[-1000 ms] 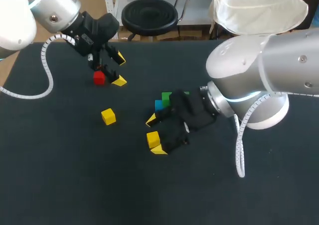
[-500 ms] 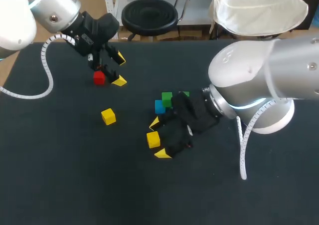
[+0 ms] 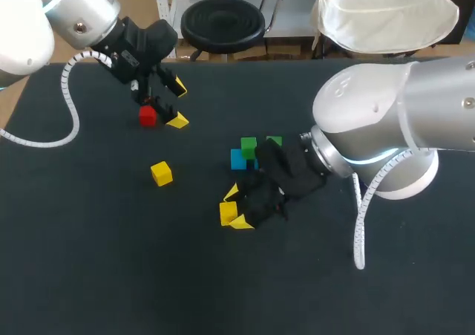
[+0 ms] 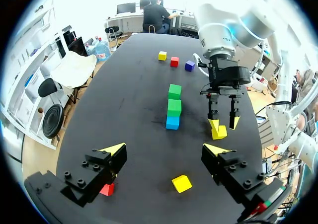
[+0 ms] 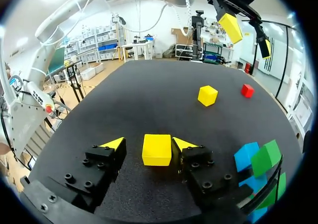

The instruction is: Place the blue cubes, place green cubes on the blue cubes, place the yellow cubes on the green cubes, then place the red cubes on the yellow cubes, and place purple cube on the red cubes.

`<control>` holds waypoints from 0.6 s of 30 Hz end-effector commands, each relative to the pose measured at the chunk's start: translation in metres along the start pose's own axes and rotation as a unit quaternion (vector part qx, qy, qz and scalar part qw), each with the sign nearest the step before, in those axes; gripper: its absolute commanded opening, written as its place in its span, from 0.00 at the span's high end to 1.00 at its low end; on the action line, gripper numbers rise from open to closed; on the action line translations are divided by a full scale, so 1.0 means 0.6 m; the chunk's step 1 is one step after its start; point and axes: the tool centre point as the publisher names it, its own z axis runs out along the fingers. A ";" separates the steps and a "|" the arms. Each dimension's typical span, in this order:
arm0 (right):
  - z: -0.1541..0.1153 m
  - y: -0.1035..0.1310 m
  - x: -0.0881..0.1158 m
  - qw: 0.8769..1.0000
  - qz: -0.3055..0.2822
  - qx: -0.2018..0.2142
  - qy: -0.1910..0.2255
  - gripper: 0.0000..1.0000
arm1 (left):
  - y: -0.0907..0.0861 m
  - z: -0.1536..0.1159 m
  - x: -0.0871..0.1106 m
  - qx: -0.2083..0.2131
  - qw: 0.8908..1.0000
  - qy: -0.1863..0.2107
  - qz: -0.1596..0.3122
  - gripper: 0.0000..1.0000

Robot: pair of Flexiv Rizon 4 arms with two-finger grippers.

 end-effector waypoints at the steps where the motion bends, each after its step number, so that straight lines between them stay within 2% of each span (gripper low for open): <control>1: -0.002 0.004 0.001 1.000 0.002 0.003 0.000 0.00 | -0.001 0.000 0.001 0.000 1.000 -0.001 0.001 0.00; 16: 0.004 -0.001 0.008 1.000 0.008 0.007 -0.007 0.00 | -0.001 0.000 0.001 0.000 1.000 -0.001 0.001 0.00; 18: 0.006 -0.003 0.011 1.000 0.010 0.008 -0.010 0.18 | -0.001 0.000 0.001 0.000 1.000 -0.001 0.001 0.00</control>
